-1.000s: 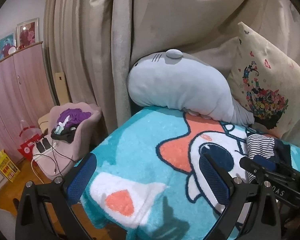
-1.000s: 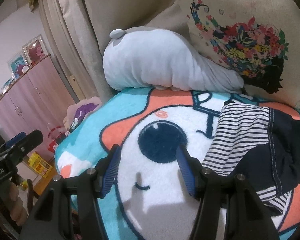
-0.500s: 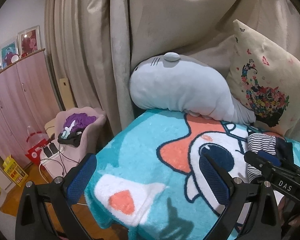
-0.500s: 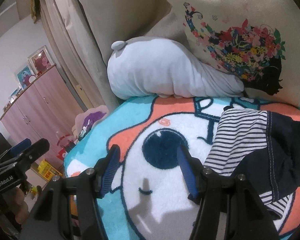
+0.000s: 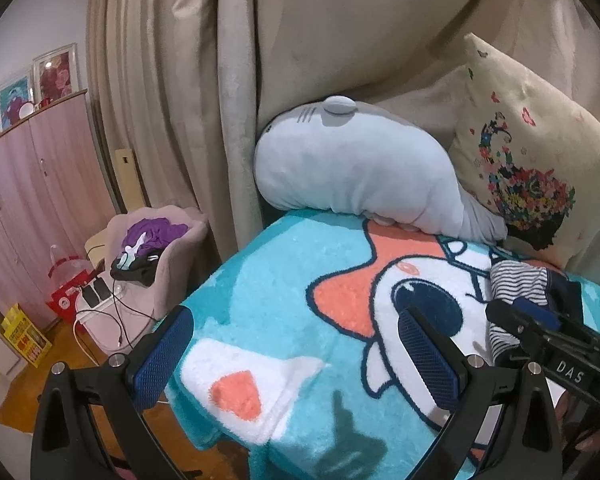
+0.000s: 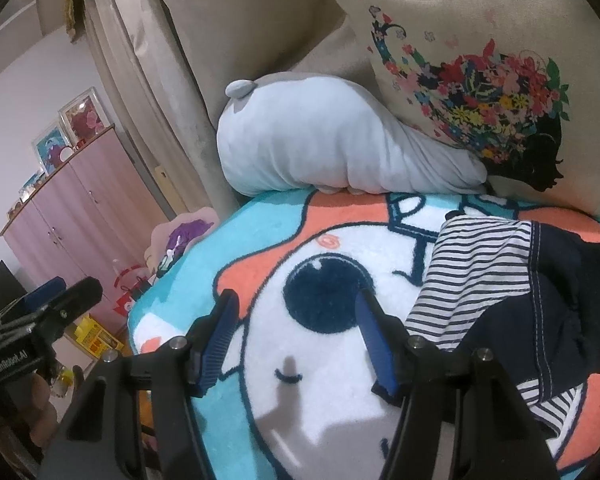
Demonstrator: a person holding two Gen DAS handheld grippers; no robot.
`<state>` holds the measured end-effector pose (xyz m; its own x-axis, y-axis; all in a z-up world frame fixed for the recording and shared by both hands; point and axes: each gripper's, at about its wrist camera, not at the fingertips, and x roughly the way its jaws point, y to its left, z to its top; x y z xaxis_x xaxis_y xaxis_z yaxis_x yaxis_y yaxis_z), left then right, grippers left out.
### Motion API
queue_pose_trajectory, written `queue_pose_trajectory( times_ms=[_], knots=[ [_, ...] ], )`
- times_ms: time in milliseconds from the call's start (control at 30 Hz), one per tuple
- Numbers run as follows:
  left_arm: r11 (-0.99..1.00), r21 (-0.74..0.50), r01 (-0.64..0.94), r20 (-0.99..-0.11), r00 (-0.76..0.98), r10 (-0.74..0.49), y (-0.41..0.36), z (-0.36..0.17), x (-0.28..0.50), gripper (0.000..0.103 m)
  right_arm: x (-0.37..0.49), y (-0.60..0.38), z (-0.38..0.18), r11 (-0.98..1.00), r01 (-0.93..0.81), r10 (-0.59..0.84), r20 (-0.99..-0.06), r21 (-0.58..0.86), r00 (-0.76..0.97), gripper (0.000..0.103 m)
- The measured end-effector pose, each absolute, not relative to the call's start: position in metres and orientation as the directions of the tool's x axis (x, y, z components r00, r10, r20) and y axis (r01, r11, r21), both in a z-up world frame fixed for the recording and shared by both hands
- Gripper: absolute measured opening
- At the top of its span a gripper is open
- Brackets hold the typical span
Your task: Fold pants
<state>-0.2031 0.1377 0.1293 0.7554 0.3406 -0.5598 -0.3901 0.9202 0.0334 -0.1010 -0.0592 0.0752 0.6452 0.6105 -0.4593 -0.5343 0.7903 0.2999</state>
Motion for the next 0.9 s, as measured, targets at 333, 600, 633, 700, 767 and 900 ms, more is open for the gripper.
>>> queue_pose_trajectory(
  times_ms=[333,600,633,700,767,900],
  knots=[
    [0.917,0.03,-0.399,-0.562,0.751,0.345,0.1377,0.1284,-0.2019,0.103,-0.1004,-0.0571,0.0738,0.785,-0.546,0.616,-0.455,0.291,0.643,0.06],
    [0.914,0.024,-0.405,-0.567,0.747,0.347,0.1401,0.1296,-0.2024,0.103,-0.1004,-0.0568,0.0732,0.785,-0.545,0.615,-0.462,0.293,0.639,0.06],
    [0.913,0.024,-0.408,-0.567,0.746,0.348,0.1406,0.1297,-0.2027,0.103,-0.1019,-0.0571,0.0734,0.786,-0.546,0.615,-0.458,0.289,0.642,0.06],
    [0.913,0.021,-0.407,-0.574,0.743,0.345,0.1418,0.1283,-0.2008,0.103,-0.102,-0.0581,0.0727,0.79,-0.542,0.61,-0.456,0.287,0.648,0.06],
    [0.916,0.019,-0.4,-0.579,0.743,0.336,0.1428,0.1268,-0.1991,0.103,-0.0995,-0.0597,0.0717,0.789,-0.536,0.612,-0.464,0.3,0.641,0.06],
    [0.919,0.017,-0.394,-0.567,0.754,0.333,0.1427,0.1264,-0.1998,0.103,-0.0991,-0.0608,0.0731,0.796,-0.528,0.603,-0.463,0.295,0.65,0.06]
  ],
)
